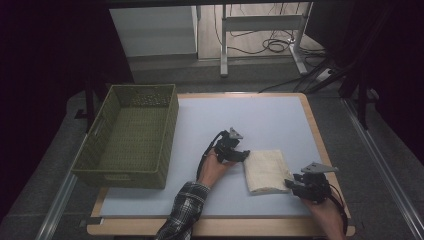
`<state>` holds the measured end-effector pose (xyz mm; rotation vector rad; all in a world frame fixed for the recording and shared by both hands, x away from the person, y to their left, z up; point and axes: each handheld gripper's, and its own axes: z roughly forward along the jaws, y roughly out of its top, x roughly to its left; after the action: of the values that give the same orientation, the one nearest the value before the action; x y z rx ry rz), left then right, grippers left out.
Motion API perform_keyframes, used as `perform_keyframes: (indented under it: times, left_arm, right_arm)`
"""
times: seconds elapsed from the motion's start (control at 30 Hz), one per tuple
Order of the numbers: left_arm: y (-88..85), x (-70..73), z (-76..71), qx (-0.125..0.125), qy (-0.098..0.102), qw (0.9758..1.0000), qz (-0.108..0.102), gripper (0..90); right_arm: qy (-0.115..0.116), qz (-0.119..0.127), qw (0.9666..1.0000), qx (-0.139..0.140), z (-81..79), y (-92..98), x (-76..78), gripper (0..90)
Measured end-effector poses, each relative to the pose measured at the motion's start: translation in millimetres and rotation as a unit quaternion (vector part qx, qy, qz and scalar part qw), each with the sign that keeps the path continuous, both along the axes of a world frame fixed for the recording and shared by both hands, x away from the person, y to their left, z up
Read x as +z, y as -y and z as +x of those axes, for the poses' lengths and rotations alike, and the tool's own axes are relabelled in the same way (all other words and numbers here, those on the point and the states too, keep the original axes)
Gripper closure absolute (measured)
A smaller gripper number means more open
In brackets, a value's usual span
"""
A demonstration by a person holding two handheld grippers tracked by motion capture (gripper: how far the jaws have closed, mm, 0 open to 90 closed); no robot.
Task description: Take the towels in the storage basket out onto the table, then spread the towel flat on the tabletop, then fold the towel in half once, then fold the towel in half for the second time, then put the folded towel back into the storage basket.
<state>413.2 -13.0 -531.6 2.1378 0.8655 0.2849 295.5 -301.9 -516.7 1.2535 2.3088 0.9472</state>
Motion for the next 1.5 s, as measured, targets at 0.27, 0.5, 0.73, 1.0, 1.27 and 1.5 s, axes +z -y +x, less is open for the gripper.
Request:
perform_keyframes:
  times: [0.27,0.5,0.73,1.0,1.27,1.5]
  left_arm:
    - [1.5,-2.6,-0.9,-0.013,-0.022,0.9997,-0.001,39.8]
    - [4.4,0.5,-5.6,-0.033,-0.044,0.9985,-0.003,63.8]
    - [9.1,3.8,-11.5,-0.046,-0.041,0.9981,0.001,85.0]
    - [2.7,20.1,-12.1,-0.046,-0.028,0.9984,-0.018,85.1]
    - [-13.1,34.7,-14.2,-0.036,-0.012,0.9992,-0.012,84.8]
    - [-29.6,45.6,-15.5,-0.021,-0.003,0.9997,-0.008,84.6]
  right_arm:
    - [-0.008,0.022,0.9997,-0.006,-1.1,-1.0,-3.8,57.9]
    - [-0.039,0.039,0.9985,0.006,-0.7,-4.4,-1.6,80.6]
    - [-0.047,0.048,0.9977,0.011,-3.1,-5.5,-0.8,83.2]
    - [-0.041,0.073,0.9962,0.022,-3.5,-7.0,8.2,83.5]
    - [-0.024,0.08,0.9953,0.048,-1.0,-20.9,20.7,83.5]
    - [-0.011,0.085,0.9941,0.067,3.4,-37.5,28.3,83.5]
